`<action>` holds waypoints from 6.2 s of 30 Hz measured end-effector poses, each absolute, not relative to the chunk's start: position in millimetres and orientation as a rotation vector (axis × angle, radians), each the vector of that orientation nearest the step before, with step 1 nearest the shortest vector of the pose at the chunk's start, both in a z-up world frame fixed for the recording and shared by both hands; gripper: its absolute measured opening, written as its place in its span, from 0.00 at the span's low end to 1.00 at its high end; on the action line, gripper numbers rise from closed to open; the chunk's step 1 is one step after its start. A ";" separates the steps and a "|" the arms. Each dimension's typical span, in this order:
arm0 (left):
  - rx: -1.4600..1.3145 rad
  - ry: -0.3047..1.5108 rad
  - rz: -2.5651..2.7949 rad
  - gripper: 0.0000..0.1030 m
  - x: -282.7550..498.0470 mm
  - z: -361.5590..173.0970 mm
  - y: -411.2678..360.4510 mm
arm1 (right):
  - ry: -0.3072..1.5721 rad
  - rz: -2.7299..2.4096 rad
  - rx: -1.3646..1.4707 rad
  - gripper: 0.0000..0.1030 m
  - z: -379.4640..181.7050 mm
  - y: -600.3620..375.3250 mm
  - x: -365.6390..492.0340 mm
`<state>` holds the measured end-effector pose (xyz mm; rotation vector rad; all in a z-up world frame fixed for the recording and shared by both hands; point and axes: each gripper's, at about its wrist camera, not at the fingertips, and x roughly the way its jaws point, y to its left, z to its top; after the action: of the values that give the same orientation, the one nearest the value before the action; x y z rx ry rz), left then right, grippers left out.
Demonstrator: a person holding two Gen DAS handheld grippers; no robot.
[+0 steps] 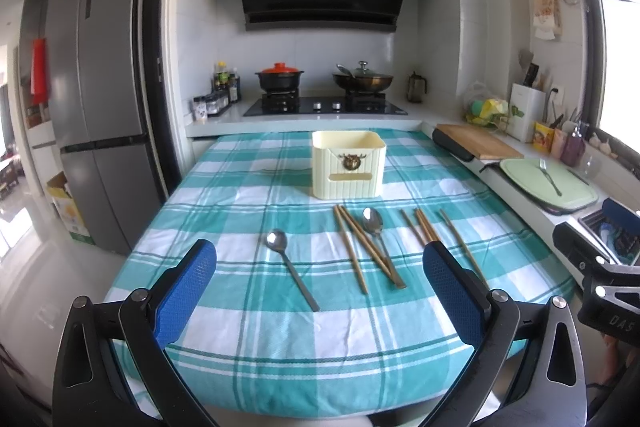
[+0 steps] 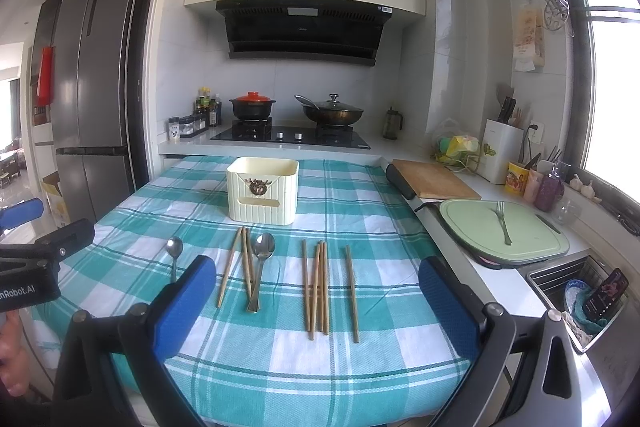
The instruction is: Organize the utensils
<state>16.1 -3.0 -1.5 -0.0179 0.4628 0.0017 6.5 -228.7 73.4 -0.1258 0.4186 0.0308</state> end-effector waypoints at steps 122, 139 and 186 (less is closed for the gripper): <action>-0.123 0.913 0.268 0.35 303.3 -185.8 52.8 | 1.059 0.173 -0.099 0.07 -117.1 -295.8 354.6; -0.168 0.733 0.019 0.35 262.1 -85.8 50.7 | 0.826 0.282 0.082 0.06 -4.3 -304.7 304.3; -0.189 0.671 -0.073 0.34 519.4 -26.2 34.5 | 0.618 0.375 0.122 0.06 52.1 -200.7 531.3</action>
<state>519.4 34.5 -26.2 -0.1892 0.6706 -0.0725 531.3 -200.7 52.1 0.1216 0.6177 0.3748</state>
